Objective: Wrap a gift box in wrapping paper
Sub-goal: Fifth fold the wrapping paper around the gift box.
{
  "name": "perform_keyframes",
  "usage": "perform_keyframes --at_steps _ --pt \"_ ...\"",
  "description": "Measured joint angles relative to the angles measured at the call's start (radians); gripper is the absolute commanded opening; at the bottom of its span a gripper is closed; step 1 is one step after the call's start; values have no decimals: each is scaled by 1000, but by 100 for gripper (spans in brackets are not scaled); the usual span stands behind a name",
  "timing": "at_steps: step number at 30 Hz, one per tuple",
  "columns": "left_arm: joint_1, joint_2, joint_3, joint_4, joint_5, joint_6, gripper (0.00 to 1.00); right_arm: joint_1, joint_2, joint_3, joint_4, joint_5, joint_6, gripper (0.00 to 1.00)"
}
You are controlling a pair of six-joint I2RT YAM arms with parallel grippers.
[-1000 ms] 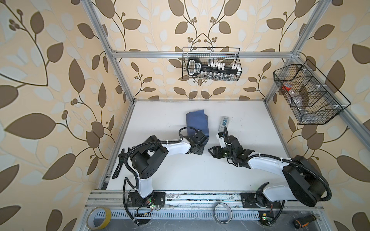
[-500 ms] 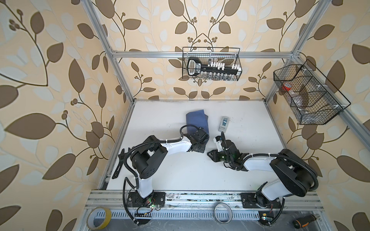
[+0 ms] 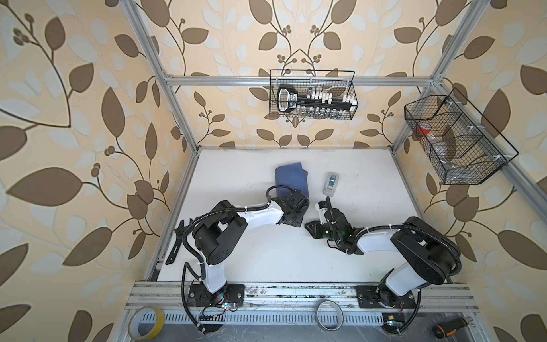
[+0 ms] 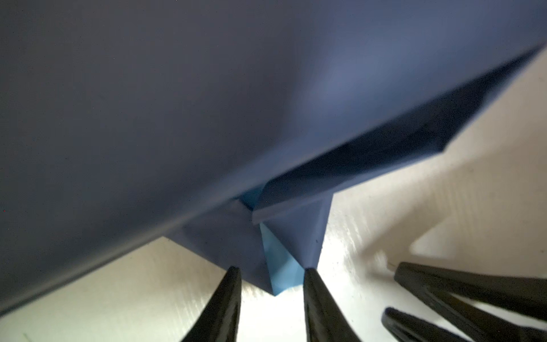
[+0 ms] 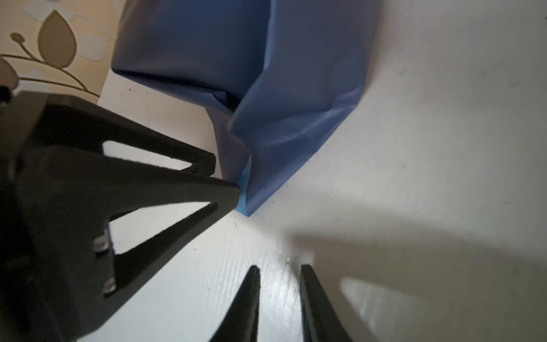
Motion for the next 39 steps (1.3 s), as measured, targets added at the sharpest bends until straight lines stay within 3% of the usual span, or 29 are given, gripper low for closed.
perform_keyframes --at_steps 17,27,39 --pt "0 44 8 -22 -51 24 38 0 0 -10 4 0 0 26" --pt "0 52 11 2 -53 31 17 0 0 -16 19 0 1 26" --pt "0 54 10 16 -54 30 0 0 2 -18 25 -1 11 25"
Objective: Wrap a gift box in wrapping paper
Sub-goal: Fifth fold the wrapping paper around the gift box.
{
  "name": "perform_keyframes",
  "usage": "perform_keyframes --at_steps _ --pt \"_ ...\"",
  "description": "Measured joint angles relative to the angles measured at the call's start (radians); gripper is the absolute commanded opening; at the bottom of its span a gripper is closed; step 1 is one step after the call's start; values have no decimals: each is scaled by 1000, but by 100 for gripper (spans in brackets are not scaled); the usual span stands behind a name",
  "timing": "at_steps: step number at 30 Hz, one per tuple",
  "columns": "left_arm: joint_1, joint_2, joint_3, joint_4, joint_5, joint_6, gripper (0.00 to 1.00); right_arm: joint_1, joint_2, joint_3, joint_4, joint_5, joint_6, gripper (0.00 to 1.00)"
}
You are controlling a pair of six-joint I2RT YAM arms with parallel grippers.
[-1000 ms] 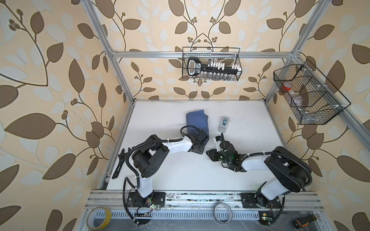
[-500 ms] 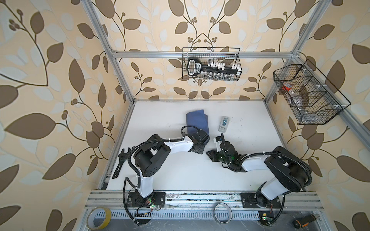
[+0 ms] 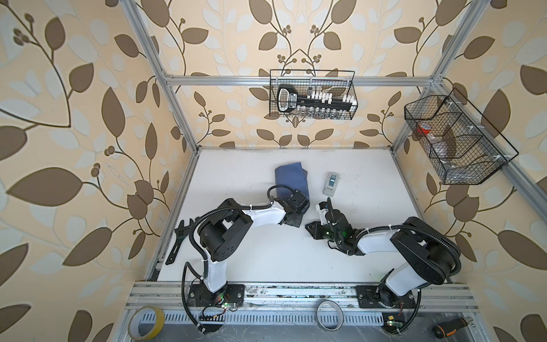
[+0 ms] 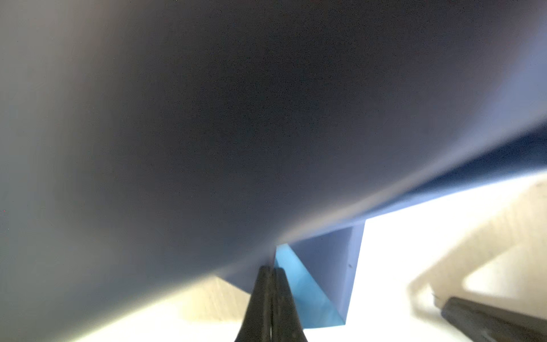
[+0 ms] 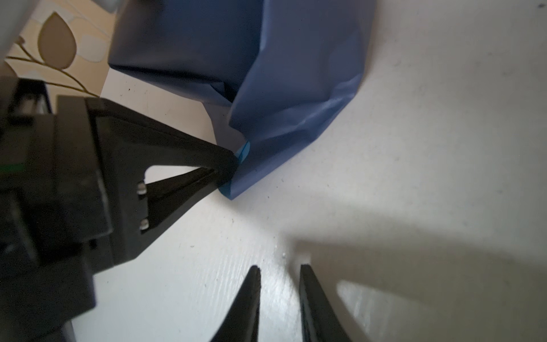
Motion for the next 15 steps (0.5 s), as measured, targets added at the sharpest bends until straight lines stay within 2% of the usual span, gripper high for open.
perform_keyframes --at_steps 7,15 --pt "0 0 3 -3 1 0 0 0 24 0 31 -7 25 26" --pt "8 0 13 -5 15 0 0 6 106 15 151 -27 101 23"
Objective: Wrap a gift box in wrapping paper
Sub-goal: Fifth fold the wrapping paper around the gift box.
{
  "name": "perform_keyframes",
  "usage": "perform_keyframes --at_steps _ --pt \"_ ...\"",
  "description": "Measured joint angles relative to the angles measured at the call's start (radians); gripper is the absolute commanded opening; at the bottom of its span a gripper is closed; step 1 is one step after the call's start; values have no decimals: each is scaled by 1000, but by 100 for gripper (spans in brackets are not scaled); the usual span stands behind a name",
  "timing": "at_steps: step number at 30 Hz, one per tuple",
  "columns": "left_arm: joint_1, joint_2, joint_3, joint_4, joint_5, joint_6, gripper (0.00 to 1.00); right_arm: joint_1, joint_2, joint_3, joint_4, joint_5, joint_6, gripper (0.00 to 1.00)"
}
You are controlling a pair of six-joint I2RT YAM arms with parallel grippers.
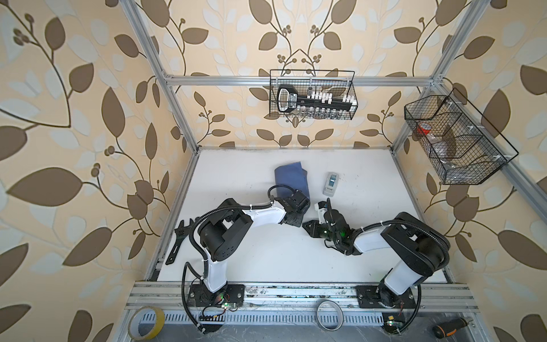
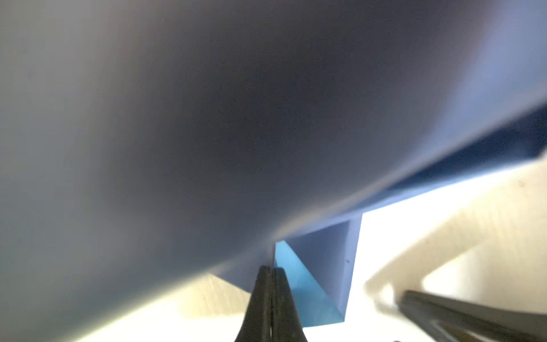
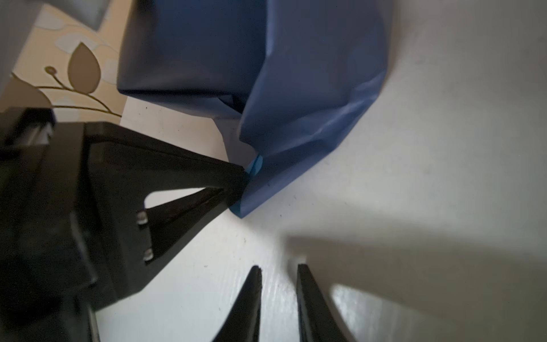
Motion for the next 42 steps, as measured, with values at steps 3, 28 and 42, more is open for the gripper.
perform_keyframes --at_steps 3,28,42 --pt "6 0 0 0 14 0 0 8 33 14 34 1 21 22" --pt "26 -41 40 -29 42 11 0 33 136 58 157 88 89 18" --pt "26 -55 63 -68 50 34 6 35 200 97 224 200 77 16"
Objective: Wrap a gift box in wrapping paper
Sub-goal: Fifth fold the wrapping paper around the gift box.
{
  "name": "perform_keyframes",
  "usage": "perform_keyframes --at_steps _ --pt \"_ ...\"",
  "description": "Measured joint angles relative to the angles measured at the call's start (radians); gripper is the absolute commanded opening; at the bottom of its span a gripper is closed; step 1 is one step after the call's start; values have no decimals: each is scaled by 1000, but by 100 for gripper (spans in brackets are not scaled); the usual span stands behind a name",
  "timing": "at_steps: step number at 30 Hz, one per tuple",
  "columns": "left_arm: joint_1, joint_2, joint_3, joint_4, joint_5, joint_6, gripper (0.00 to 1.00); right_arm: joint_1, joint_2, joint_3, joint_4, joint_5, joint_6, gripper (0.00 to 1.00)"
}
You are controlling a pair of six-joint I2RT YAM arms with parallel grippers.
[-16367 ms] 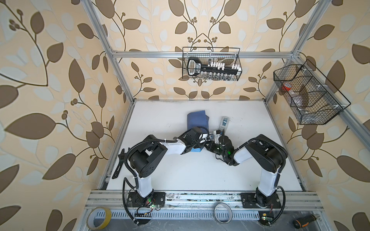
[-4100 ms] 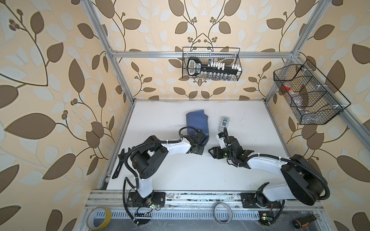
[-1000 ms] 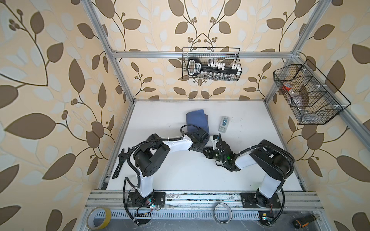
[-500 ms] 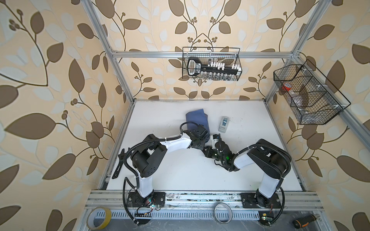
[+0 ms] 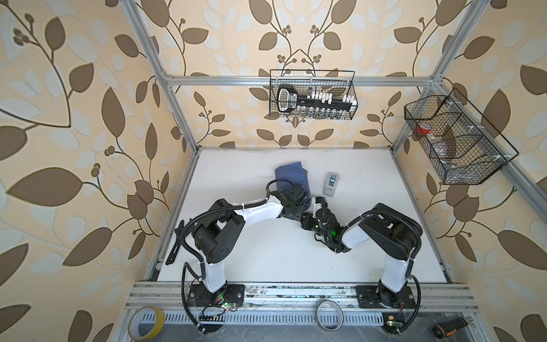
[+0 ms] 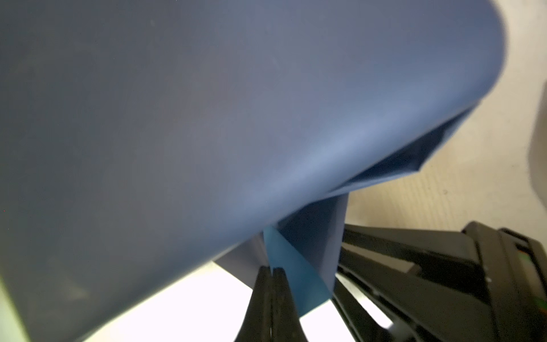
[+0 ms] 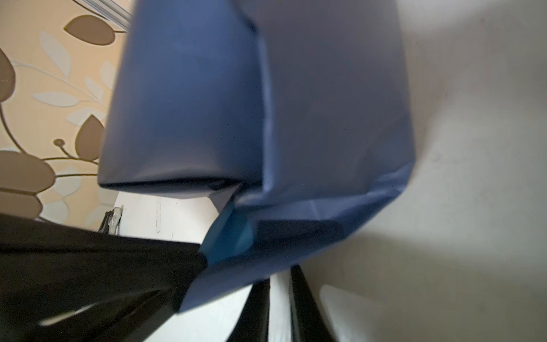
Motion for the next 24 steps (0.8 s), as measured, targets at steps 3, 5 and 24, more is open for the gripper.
perform_keyframes --at_steps 3,5,24 --pt "0 -10 1 0 2 5 19 0 8 0 17 15 -10 16" --pt "0 -19 1 -1 5 8 26 0 16 0 30 23 -17 16" --pt "216 -109 134 5 100 19 40 0 43 0 105 47 -52 13"
